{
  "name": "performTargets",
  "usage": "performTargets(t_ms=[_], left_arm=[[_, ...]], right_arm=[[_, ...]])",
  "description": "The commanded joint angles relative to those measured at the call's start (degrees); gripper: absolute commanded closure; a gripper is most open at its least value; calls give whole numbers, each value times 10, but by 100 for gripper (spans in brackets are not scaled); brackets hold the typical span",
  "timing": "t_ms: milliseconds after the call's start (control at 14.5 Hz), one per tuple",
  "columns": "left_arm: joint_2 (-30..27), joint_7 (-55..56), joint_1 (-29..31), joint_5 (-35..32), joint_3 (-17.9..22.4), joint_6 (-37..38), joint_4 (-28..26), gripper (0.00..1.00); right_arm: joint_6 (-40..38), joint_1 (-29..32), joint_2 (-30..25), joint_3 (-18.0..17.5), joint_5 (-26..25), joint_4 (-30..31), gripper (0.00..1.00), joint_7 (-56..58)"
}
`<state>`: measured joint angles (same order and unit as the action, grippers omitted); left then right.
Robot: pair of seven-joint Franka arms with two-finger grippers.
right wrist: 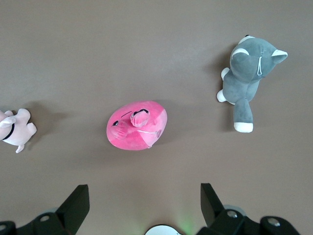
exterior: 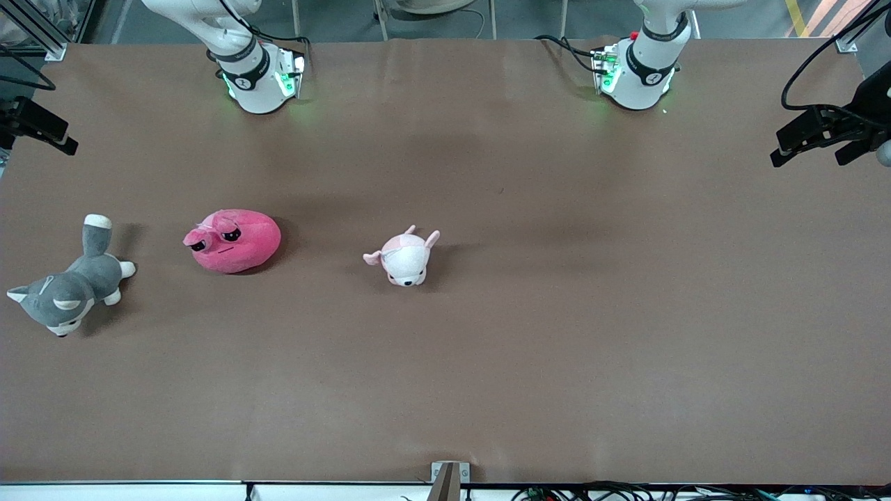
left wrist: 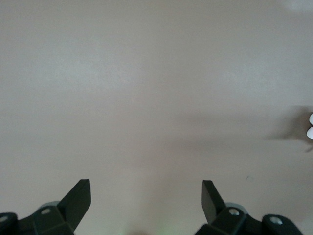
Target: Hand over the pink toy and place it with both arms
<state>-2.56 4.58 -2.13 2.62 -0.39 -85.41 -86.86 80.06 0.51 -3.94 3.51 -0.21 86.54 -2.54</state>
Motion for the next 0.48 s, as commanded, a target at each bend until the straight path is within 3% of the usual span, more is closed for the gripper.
performTargets(t_ms=[0, 414], left_arm=[[2, -9, -2, 4, 4, 0, 7, 0], [2, -9, -2, 5, 4, 0, 7, 0]], right_arm=[[-11, 4, 3, -3, -1, -5, 0, 17], [-14, 12, 1, -4, 6, -3, 0, 46]])
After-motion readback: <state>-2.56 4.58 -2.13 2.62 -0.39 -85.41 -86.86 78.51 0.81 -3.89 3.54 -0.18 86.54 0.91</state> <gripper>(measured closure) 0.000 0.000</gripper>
